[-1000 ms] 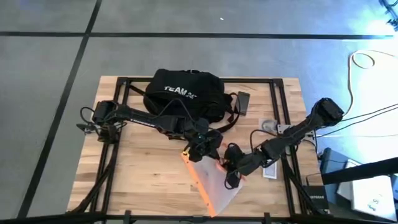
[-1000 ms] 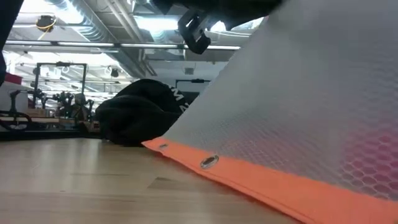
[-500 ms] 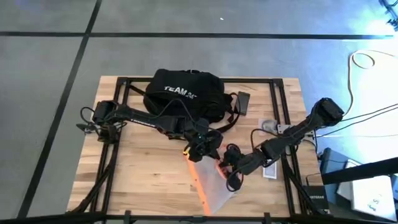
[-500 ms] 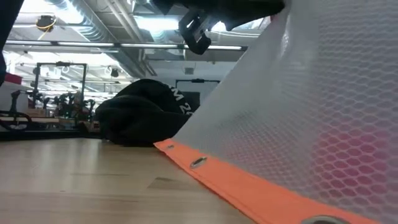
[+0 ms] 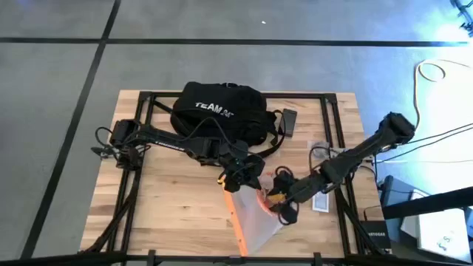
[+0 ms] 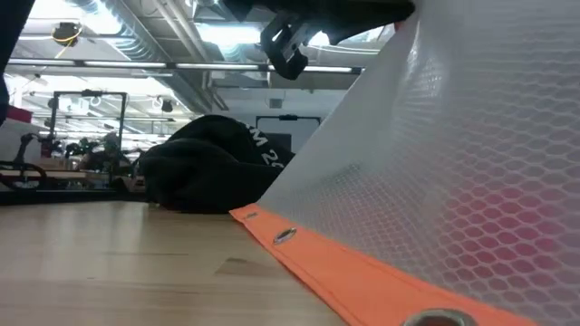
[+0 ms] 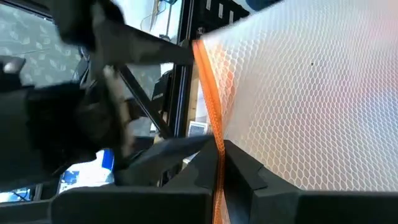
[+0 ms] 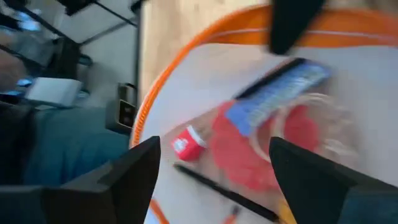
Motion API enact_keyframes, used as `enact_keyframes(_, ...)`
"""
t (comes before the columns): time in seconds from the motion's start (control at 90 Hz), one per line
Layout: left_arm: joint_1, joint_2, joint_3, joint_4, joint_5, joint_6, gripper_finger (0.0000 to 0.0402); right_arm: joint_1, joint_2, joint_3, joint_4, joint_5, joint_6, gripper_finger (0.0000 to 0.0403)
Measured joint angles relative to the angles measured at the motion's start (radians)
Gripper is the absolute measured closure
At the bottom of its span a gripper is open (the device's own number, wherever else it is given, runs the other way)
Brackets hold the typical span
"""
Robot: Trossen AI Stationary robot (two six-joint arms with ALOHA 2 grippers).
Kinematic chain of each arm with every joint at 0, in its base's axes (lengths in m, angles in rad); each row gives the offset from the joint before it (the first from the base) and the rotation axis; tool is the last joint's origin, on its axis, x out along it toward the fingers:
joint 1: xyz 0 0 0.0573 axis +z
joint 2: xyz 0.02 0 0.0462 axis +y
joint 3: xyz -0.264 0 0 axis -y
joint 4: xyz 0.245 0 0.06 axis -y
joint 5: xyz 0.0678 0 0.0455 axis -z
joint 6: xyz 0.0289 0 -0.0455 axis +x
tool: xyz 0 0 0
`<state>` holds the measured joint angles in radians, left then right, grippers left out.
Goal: Unpack backpack
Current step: Put the game card into the white zip bag
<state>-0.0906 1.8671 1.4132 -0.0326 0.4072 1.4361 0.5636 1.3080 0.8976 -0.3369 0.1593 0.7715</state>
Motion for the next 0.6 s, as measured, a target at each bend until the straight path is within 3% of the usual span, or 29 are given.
enact_keyframes(0.211,0.0,0.0,0.0,0.0,0.0,0.0,0.0402,0.0,-0.072,0.028,-0.366,0.033,0.135,0.012)
enact_keyframes(0.411,0.006,0.0,0.0,-0.002,0.0,-0.013,0.0402,0.001,-0.069,0.027,-0.812,-0.118,0.555,0.012)
enact_keyframes(0.6,0.01,0.0,0.0,-0.012,0.0,-0.017,0.0402,0.1,-0.067,0.006,-0.819,-0.162,0.84,0.012)
